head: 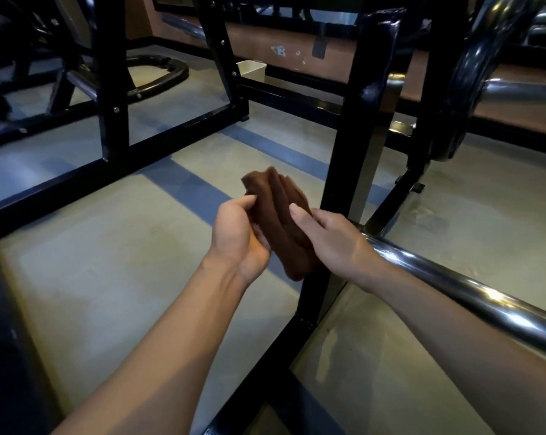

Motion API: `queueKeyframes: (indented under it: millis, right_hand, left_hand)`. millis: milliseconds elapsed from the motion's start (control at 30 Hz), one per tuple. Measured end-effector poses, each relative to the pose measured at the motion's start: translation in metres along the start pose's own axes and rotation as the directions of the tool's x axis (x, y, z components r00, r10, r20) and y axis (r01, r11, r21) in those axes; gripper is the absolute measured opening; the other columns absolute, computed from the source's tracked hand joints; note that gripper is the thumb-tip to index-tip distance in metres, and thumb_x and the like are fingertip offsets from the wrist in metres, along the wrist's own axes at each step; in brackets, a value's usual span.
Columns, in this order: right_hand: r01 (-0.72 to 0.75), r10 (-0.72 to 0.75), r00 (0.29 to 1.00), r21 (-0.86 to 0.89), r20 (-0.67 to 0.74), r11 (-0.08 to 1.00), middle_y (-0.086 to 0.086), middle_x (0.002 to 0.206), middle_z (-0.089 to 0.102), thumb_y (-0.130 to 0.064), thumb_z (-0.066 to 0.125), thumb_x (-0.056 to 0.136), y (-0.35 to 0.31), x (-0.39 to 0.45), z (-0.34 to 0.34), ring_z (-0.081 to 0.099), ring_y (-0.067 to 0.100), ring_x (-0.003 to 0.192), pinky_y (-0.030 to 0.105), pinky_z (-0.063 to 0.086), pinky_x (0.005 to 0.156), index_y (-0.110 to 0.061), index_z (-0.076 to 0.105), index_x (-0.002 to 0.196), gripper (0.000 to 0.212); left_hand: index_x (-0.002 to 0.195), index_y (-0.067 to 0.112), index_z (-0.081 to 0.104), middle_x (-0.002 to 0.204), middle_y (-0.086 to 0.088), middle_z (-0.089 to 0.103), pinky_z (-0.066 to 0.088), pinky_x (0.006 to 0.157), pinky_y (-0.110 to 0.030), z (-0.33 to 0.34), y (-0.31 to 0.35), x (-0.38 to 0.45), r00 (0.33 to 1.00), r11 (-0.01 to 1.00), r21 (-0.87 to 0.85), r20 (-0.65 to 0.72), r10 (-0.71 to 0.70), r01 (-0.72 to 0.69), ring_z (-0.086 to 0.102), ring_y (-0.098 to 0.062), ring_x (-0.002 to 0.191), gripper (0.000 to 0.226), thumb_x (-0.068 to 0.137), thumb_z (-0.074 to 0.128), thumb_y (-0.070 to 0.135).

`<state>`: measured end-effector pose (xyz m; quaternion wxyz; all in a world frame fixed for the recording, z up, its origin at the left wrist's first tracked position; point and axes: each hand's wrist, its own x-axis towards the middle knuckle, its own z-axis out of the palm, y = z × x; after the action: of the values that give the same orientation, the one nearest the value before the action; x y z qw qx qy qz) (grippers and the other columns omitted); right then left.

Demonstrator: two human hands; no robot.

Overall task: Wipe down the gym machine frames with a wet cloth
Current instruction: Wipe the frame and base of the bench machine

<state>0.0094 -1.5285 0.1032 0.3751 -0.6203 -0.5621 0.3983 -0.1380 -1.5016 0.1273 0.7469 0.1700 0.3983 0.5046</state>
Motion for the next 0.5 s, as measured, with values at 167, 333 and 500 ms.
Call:
queueKeyframes:
  millis: [167,333,500]
  right_hand:
    - [0.268,-0.303,0.945,-0.242,-0.122,0.933,-0.018,0.060,0.059,-0.042,0.056,0.106,0.000,-0.003,0.000,0.055,0.001,0.059,0.013,0.037,0.053,-0.026,0.057,0.064,0.045]
    - [0.268,-0.305,0.931,-0.190,-0.203,0.945,-0.007,0.081,0.064,-0.044,0.055,0.106,-0.004,0.001,-0.003,0.061,0.006,0.078,0.021,0.041,0.065,-0.029,0.072,0.082,0.033]
    - [0.151,-0.165,0.960,-0.077,-0.225,0.986,0.001,0.097,0.072,-0.048,0.054,0.105,-0.013,-0.006,-0.002,0.068,0.014,0.090,0.026,0.051,0.073,-0.027,0.079,0.099,0.033]
  left_hand:
    - [0.125,0.005,0.069,0.119,-0.013,0.074,0.056,0.098,-0.038,-0.003,-0.001,-0.002,0.999,0.984,0.176,0.011,0.039,-0.040,0.071,-0.023,0.111,0.061,0.101,0.047,0.057]
    - [0.121,0.006,0.070,0.096,-0.003,0.078,0.063,0.071,-0.030,-0.003,-0.010,0.000,0.994,0.859,0.511,-0.061,0.086,-0.042,0.075,-0.019,0.089,0.027,0.104,0.056,0.023]
    - [0.104,0.016,0.073,0.097,-0.003,0.074,0.061,0.089,-0.047,-0.008,-0.008,-0.002,0.997,0.859,0.509,-0.078,-0.019,0.056,0.070,-0.021,0.092,0.048,0.101,0.049,0.057]
